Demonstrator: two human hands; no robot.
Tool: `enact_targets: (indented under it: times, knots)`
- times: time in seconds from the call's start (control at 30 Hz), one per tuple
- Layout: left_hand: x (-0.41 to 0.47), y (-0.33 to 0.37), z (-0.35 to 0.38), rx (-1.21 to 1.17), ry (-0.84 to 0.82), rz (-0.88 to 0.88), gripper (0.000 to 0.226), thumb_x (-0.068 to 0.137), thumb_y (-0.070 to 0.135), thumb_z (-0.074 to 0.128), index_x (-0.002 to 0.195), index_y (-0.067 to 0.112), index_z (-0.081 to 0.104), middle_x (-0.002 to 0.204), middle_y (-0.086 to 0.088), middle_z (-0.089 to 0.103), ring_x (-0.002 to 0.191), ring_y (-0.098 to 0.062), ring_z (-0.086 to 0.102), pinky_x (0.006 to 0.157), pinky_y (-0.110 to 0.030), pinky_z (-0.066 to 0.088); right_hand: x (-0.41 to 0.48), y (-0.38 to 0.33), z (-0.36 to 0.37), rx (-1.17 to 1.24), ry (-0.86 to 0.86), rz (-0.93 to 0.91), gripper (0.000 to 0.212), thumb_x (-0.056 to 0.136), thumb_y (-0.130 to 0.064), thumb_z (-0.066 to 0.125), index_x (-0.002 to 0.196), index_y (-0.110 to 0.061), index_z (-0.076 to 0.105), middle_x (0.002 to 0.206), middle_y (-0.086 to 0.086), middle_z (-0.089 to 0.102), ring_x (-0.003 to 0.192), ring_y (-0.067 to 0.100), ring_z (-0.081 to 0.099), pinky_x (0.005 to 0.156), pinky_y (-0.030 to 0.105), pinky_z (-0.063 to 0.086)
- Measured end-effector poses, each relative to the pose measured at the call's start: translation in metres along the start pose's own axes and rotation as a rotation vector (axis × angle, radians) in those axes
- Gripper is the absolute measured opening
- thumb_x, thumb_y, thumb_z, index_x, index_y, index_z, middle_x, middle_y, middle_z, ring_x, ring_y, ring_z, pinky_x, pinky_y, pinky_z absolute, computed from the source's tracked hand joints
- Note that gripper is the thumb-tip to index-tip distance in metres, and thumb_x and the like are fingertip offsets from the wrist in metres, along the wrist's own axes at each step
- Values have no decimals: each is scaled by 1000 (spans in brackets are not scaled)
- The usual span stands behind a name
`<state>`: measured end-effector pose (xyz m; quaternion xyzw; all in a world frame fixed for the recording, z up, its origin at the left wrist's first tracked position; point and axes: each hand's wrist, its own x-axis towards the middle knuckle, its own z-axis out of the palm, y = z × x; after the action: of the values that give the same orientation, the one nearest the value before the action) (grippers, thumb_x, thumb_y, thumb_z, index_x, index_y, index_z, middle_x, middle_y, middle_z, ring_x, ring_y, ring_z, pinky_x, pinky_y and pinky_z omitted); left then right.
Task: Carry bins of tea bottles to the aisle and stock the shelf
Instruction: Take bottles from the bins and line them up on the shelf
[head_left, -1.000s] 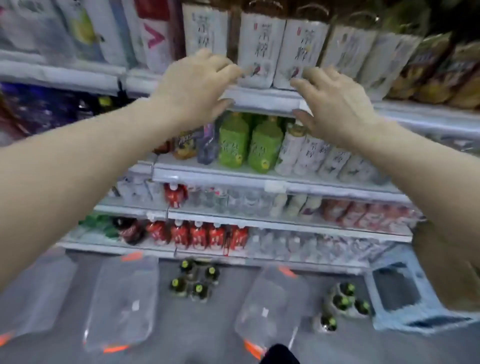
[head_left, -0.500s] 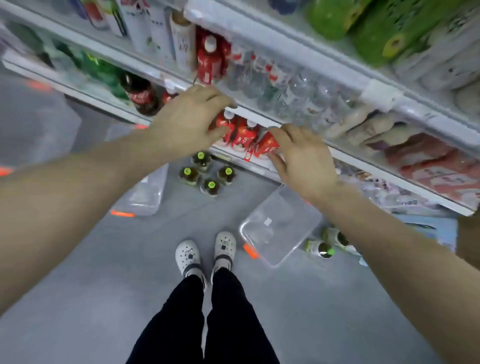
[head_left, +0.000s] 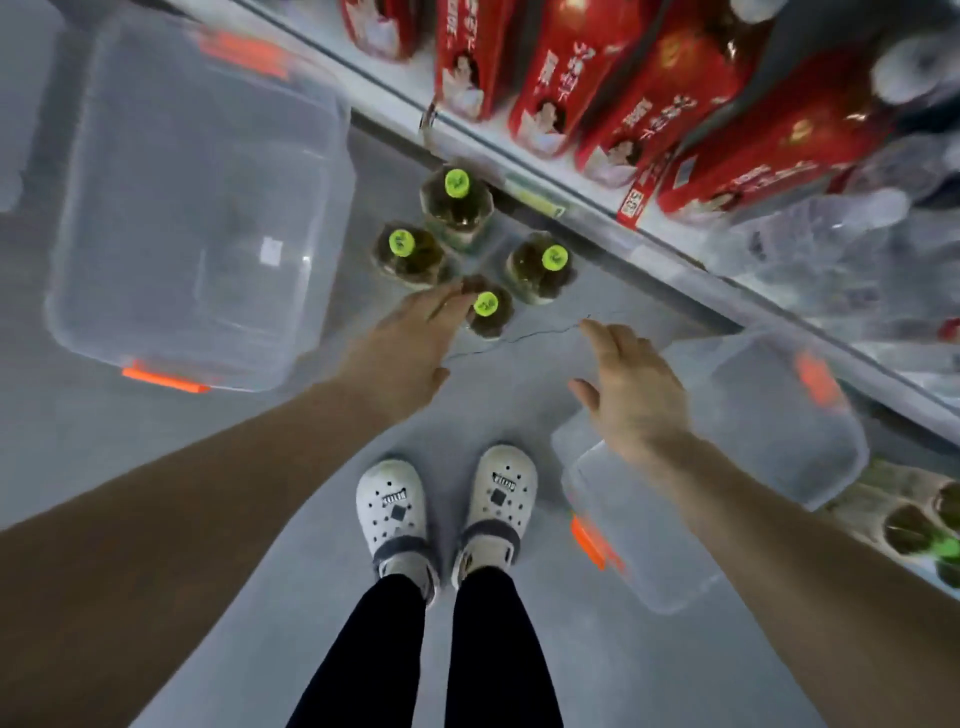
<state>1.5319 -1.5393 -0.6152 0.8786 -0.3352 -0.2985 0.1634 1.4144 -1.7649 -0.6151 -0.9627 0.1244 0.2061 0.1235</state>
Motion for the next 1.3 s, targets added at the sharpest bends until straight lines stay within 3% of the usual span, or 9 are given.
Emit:
enact_targets:
  times: [0.13, 0.3, 0.47, 0.53, 0.73, 0.87, 0.97, 1.1, 1.3]
  knots:
    - [37, -34, 70, -18, -36, -73, 93, 84, 13, 74, 157, 13, 17, 164, -8, 15, 147, -30, 25, 117, -38, 28, 46, 21, 62, 276, -118, 250, 76, 88, -21, 73, 151, -15, 32, 145, 14, 41, 127, 33, 49, 101, 39, 43]
    - [75, -57, 116, -73, 26, -105, 100, 78, 7, 79, 157, 12, 18, 164, -7, 17, 146, -32, 28, 115, -40, 31, 106, 32, 100, 412, -45, 296, 99, 80, -22, 82, 156, -22, 19, 155, 8, 29, 135, 30, 46, 109, 36, 38]
    - [110, -75, 130, -133, 64, -84, 103, 74, 2, 80, 157, 18, 21, 163, -5, 24, 145, -31, 32, 115, -43, 33, 158, 35, 121, 552, 79, 278, 110, 66, -29, 91, 154, -19, 25, 153, 6, 36, 139, 23, 40, 117, 37, 32]
    - [123, -81, 131, -157, 70, -31, 99, 73, 1, 80, 155, 19, 28, 160, -6, 30, 142, -31, 37, 115, -46, 36, 170, 34, 131, 614, 136, 314, 107, 60, -33, 93, 148, -22, 34, 147, 1, 45, 134, 19, 45, 114, 40, 38]
    - [129, -81, 127, -177, 114, 4, 80, 65, 15, 87, 136, 8, 51, 132, -15, 54, 114, -35, 57, 94, -44, 51, 175, 37, 137, 653, 210, 346, 94, 56, -26, 92, 137, -22, 45, 136, -1, 53, 124, 16, 53, 108, 29, 43]
    - [101, -65, 129, -269, 88, -237, 84, 59, 27, 89, 131, 15, 48, 127, -7, 50, 107, -33, 57, 89, -41, 51, 158, 28, 124, 643, 224, 359, 83, 57, -21, 89, 131, -16, 51, 129, 3, 55, 113, 17, 57, 94, 20, 43]
    - [65, -53, 126, -390, 103, -453, 86, 58, 35, 92, 130, 20, 48, 125, -3, 51, 109, -27, 55, 85, -27, 39, 122, 19, 113, 734, 219, 488, 75, 59, -23, 86, 125, -19, 52, 124, 1, 58, 102, 14, 58, 86, 19, 42]
    - [18, -28, 99, -606, 107, -740, 79, 63, 44, 89, 129, 25, 51, 114, 5, 59, 102, -17, 56, 82, -28, 42, 60, 1, 80, 839, 189, 695, 71, 59, -30, 86, 121, -20, 54, 117, -1, 63, 99, 14, 60, 84, 19, 44]
    - [-38, 35, 22, -721, 129, -803, 79, 65, 45, 88, 132, 26, 51, 115, 5, 66, 108, -21, 62, 93, -37, 51, -32, -28, -4, 939, 195, 811, 67, 61, -31, 84, 120, -26, 53, 112, -6, 64, 98, 14, 61, 79, 21, 43]
